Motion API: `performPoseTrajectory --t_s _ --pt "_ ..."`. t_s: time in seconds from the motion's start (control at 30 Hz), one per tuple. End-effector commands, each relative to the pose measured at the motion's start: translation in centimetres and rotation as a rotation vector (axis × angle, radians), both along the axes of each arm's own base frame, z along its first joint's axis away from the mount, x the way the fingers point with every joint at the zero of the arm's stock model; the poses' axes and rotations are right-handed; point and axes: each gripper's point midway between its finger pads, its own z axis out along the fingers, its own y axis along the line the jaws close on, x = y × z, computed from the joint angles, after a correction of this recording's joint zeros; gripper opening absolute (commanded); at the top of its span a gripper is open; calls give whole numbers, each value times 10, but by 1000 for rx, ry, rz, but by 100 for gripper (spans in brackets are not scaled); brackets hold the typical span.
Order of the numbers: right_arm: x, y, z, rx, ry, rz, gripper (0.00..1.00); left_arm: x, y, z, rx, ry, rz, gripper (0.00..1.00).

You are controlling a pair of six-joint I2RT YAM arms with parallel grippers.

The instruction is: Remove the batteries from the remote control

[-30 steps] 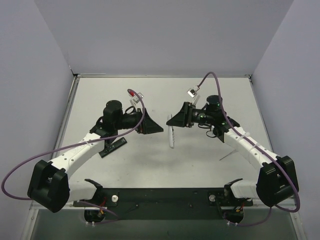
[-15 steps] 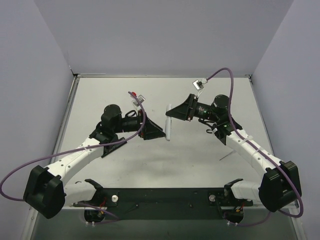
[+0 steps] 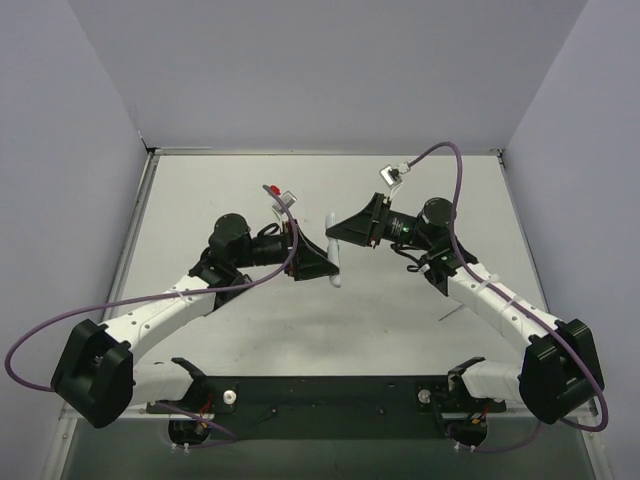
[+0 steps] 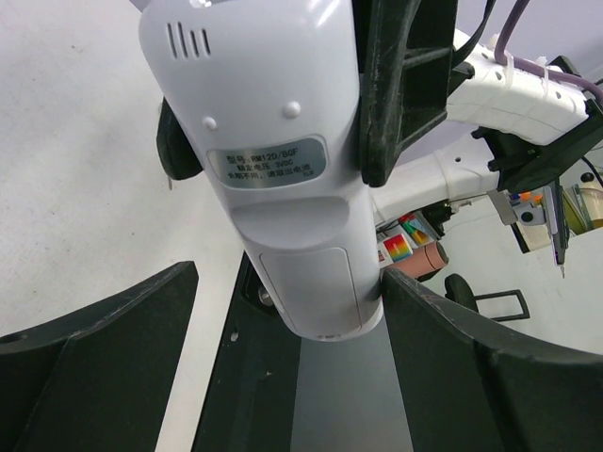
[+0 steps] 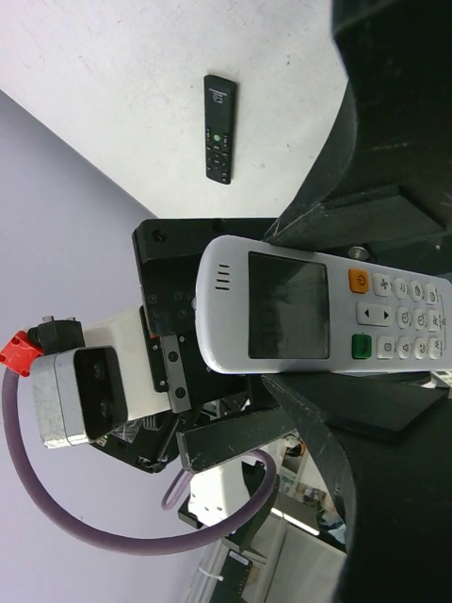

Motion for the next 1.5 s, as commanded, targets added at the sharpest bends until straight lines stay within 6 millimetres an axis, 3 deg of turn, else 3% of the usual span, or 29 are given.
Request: performPoseTrajectory --t_s 0.0,0.3,0.57,1.1,1.23,1.3,1.4,1.47 --pt "-3 -1 31 96 -108 -16 13 6 -4 8 -45 -43 31 90" --pt "-8 -2 37 154 -109 -5 12 12 -5 -5 -27 -21 63 90" --pt "-9 -3 40 181 -113 -6 12 11 -5 -2 -46 -23 65 91" --pt "-1 -4 28 145 -94 -53 9 5 -7 -6 -54 -1 56 95" --pt "0 -5 25 134 -86 -66 10 5 -7 -4 -68 0 58 88" --pt "0 -6 24 117 -98 -80 13 6 -7 -4 -70 0 69 77" --pt "5 -10 1 27 -51 -124 19 9 -5 -10 -49 11 98 56" --pt "4 -14 -2 -1 -60 -151 23 11 -3 -8 -37 1 116 45"
